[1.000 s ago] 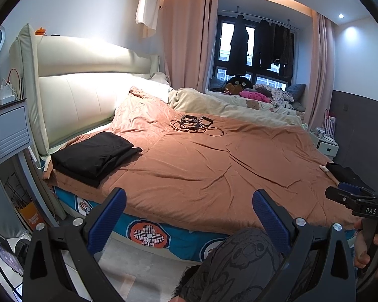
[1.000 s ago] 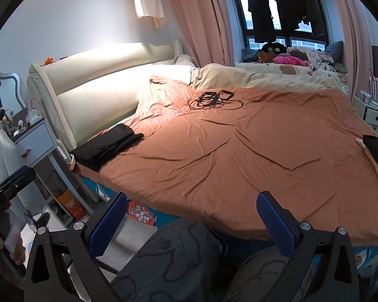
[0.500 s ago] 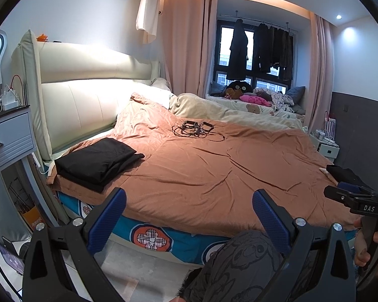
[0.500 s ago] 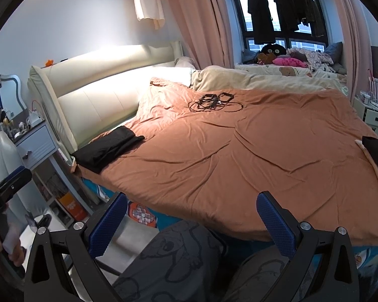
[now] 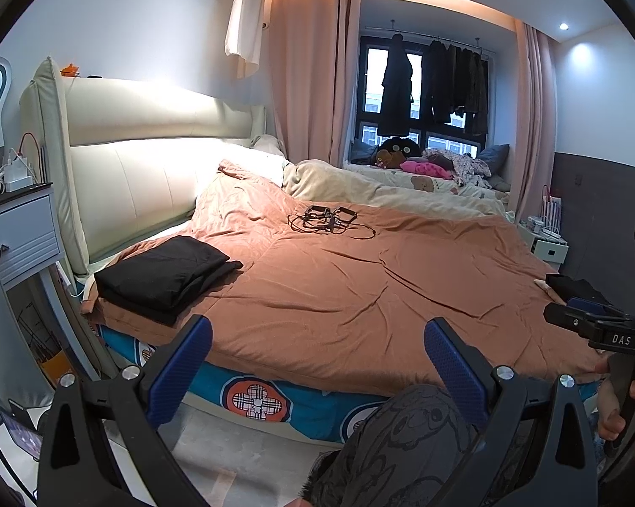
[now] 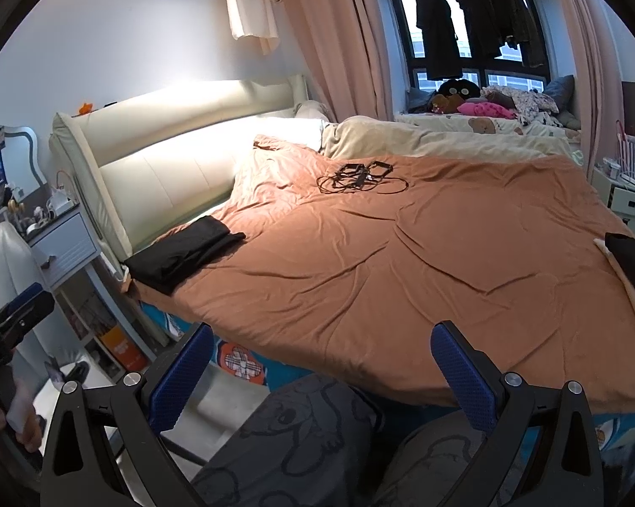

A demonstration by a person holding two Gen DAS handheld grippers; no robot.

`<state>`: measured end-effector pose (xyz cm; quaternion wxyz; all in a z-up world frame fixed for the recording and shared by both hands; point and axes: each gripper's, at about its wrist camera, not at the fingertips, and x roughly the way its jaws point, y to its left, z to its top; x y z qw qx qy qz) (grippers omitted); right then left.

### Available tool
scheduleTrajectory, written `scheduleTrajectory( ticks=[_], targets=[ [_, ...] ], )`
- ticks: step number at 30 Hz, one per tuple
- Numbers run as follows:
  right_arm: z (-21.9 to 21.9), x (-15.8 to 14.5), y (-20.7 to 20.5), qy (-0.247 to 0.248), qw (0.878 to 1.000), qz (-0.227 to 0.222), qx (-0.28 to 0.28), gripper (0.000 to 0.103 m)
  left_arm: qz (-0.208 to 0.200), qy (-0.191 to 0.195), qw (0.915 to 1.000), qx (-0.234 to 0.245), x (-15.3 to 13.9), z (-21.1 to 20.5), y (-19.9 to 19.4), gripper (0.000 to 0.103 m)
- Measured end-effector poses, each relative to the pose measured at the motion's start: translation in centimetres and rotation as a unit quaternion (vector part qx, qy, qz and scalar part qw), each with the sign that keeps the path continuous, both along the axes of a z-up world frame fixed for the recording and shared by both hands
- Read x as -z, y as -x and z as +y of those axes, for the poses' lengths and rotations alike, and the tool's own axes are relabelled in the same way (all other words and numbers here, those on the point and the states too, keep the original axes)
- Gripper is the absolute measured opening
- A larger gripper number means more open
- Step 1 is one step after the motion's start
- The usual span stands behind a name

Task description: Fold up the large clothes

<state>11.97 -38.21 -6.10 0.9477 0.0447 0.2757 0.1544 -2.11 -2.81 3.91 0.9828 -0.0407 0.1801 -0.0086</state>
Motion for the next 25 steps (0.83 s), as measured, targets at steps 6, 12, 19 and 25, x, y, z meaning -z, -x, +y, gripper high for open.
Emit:
scheduleTrajectory(
  ticks=[6,12,19,25],
  targets=[
    [-0.6,-0.2,0.3,-0.003,1.000,0.000,0.005,0.103,-0.005,0.001,1.0000,-0.003,-0.3,0.1,0.4,0.102],
    [-0.9,-0.3,0.4,-0.003,1.000,0.001,0.008,0.103,-0.008,0.010,0.9998,-0.012,-0.3,0.6,0.6,0.102],
    [-1.0,-0.1,0.2,-0.003,1.000,0.006,0.009,0.103,-0.016,0.001,0.9998,-0.010,-0.2,0.4,1.1,0.102],
    [-0.6,0.4,0.2,0.000,1.000,0.011,0.010,0.103,-0.022,-0.005,0.9997,-0.009,-0.2,0.3,1.6,0.102]
  ],
)
